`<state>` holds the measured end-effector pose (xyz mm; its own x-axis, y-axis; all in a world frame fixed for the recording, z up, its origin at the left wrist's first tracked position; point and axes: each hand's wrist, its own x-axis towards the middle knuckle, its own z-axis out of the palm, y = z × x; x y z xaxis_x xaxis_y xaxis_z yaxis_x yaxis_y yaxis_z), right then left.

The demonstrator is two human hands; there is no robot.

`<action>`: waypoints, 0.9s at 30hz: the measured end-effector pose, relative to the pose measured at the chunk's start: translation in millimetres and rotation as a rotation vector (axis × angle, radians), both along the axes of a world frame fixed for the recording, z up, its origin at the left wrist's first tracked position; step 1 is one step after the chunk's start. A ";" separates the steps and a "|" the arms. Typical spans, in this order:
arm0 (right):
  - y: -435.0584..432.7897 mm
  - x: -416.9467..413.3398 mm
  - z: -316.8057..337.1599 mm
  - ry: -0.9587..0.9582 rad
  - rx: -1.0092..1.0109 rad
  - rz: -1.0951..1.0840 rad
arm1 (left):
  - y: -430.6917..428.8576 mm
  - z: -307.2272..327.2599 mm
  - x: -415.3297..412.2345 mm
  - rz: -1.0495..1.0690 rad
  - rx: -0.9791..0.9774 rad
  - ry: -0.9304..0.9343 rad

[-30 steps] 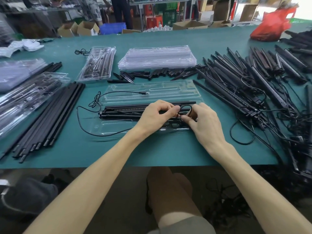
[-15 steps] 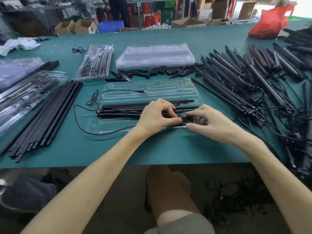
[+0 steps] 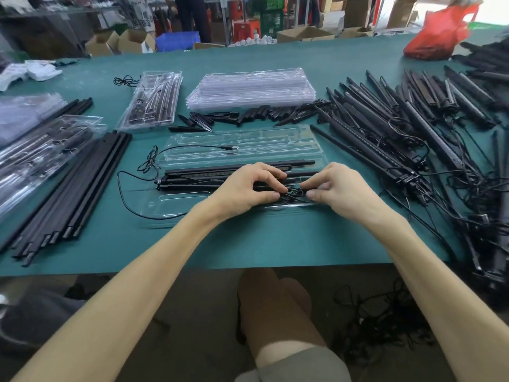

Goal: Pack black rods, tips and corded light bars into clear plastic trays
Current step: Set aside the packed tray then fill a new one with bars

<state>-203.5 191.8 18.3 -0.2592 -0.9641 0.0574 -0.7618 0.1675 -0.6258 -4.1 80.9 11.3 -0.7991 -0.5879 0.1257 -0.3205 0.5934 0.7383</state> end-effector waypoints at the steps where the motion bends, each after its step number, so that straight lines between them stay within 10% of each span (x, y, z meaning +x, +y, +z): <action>1: -0.9 -2.0 1.2 -0.001 0.005 -0.006 | 0.9 -1.6 -1.3 0.021 -0.009 0.012; 27: -1.2 6.2 -7.1 -0.001 -0.123 -0.072 | 10.6 -15.3 -18.9 0.183 -0.241 -0.017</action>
<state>-197.4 190.7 11.3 -0.3280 -0.9285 0.1741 -0.7500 0.1439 -0.6456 -23.0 91.6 -4.1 -0.6856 -0.6774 0.2667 -0.4497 0.6822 0.5766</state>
